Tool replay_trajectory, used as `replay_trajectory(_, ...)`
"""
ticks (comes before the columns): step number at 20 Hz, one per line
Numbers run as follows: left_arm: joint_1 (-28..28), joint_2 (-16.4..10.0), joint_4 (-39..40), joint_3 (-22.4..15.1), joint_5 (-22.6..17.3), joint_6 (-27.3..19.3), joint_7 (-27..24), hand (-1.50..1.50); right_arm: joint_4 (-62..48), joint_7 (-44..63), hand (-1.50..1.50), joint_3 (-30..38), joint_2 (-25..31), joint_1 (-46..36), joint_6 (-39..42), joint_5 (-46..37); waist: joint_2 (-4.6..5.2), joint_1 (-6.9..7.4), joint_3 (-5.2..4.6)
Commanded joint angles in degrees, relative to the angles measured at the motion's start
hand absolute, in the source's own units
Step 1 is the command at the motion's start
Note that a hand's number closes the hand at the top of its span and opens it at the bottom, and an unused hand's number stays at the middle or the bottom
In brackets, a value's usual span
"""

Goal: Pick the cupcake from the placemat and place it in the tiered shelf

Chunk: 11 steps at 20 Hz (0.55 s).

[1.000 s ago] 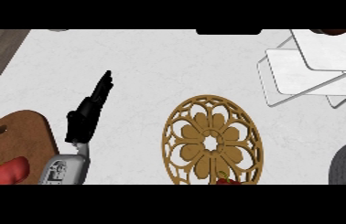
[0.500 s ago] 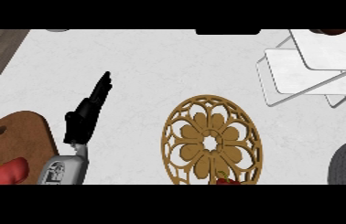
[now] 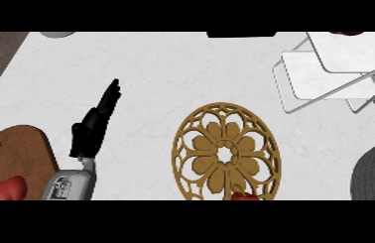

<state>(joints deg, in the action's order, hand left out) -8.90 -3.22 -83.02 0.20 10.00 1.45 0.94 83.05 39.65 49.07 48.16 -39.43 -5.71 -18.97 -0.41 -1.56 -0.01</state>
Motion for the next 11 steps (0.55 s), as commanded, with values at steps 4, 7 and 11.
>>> replay_trajectory(4,2.3,-0.1,-0.6,0.4,-0.6,0.2,-0.4,0.0,-4.9,-1.6,-1.5,16.1,10.7,13.3,17.0,10.4,-0.07,-0.69,0.1)
replay_trajectory(7,0.9,0.2,-0.1,-0.3,1.2,-1.3,-0.1,0.0,-5.3,-6.6,-1.5,21.8,10.6,21.0,24.0,12.6,-0.05,-1.1,0.11)
replay_trajectory(11,1.5,-0.9,-0.3,1.2,-0.8,0.4,0.3,0.0,-10.2,-8.6,-1.5,32.0,12.8,27.2,32.6,17.8,-0.09,-0.86,0.08)
